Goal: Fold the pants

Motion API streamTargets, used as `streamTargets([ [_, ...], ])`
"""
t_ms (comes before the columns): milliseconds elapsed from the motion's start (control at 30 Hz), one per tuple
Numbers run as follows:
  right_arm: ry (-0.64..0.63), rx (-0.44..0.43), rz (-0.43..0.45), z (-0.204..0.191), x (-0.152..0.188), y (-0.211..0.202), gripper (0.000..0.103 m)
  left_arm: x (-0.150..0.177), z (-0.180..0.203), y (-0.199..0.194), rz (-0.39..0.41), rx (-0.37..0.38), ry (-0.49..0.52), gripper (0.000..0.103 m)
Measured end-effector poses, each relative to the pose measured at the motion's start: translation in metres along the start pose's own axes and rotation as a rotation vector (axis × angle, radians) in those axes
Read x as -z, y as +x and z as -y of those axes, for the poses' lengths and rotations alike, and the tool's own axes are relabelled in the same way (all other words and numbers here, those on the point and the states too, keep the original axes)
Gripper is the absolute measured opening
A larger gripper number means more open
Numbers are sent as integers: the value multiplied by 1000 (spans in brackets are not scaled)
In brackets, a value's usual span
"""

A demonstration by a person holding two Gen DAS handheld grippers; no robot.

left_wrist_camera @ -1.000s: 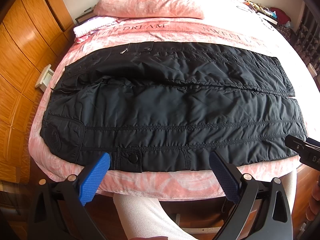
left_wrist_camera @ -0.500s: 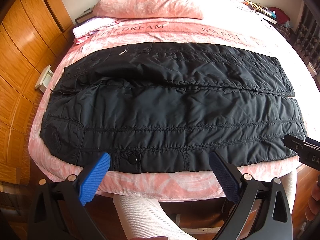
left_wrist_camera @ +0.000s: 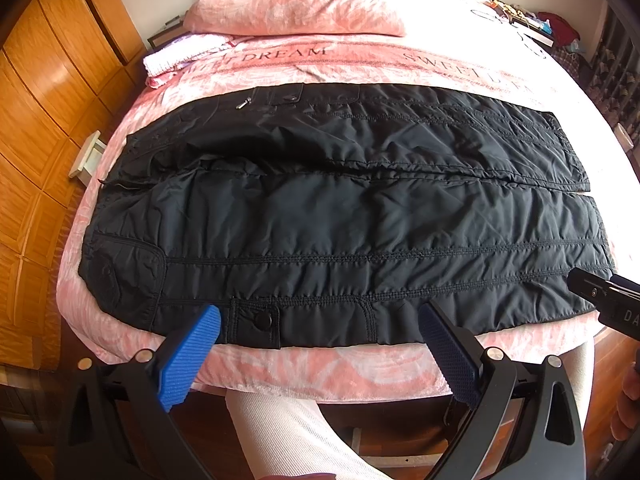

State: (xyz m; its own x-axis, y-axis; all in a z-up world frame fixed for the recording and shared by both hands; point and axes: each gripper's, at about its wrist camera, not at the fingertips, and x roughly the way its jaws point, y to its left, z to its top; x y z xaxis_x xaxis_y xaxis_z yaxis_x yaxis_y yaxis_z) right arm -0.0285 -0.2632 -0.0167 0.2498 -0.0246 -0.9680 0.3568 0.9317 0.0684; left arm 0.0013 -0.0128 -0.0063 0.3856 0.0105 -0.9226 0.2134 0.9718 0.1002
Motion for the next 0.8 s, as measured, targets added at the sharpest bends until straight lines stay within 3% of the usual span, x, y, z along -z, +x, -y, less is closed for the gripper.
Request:
streamTargets([
  [267, 2, -19, 5, 2, -2, 4, 101, -1, -2, 4, -2, 19, 2, 99],
  [333, -12, -81, 3, 4, -5, 6, 101, -3, -2, 6, 7, 91, 3, 99],
  [400, -45, -199, -21, 9, -11, 13, 101, -7, -2, 17, -25, 150, 3, 99],
  [467, -75, -316, -78, 19, -22, 24, 101, -12, 3, 30, -75, 177, 33, 99],
  [533, -46, -347, -100, 35, -37, 32, 101, -20, 6, 46, -142, 180, 48, 99],
  [667, -135, -171, -7, 73, -96, 37, 101, -55, 9, 72, -197, 246, 50, 99],
  [733, -171, -89, -15, 94, -133, 50, 101, -82, 11, 83, -200, 298, 40, 99],
  [800, -142, -69, -28, 122, -174, 66, 101, -110, 14, 94, -185, 379, 15, 99],
])
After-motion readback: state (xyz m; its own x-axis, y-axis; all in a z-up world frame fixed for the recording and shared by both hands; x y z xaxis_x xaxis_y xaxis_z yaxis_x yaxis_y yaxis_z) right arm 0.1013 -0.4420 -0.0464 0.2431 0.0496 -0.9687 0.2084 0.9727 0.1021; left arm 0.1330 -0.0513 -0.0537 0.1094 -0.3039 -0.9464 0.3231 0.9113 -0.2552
